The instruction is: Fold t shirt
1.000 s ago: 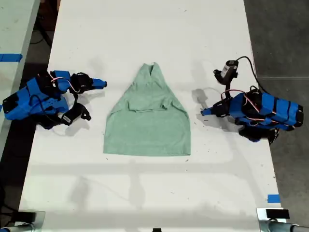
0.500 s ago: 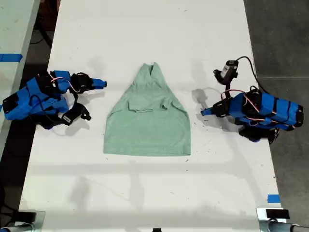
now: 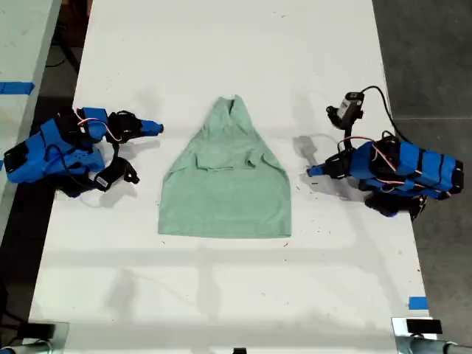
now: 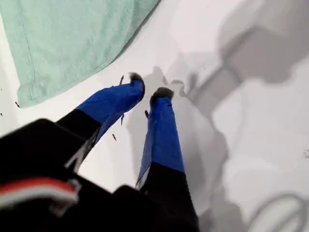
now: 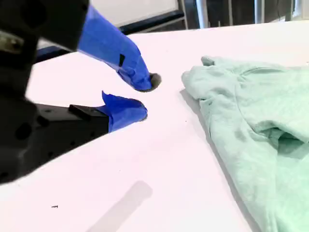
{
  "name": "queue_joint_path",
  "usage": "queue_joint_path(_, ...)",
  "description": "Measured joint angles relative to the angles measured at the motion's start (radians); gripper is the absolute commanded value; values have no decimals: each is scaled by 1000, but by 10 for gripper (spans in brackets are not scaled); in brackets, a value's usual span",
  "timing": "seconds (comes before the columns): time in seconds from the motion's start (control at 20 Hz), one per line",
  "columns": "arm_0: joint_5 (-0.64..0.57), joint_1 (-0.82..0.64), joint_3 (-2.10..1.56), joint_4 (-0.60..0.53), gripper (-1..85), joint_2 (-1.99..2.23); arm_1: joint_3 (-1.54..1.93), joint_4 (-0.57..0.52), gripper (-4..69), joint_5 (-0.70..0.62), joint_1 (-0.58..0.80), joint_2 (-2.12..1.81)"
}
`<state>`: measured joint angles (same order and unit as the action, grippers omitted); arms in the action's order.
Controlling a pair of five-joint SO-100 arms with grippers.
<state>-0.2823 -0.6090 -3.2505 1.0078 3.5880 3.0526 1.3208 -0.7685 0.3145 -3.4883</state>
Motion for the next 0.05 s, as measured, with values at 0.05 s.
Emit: queue_joint_path(0.05,0,0,0,0,56,0,0,0,59,0,0,0)
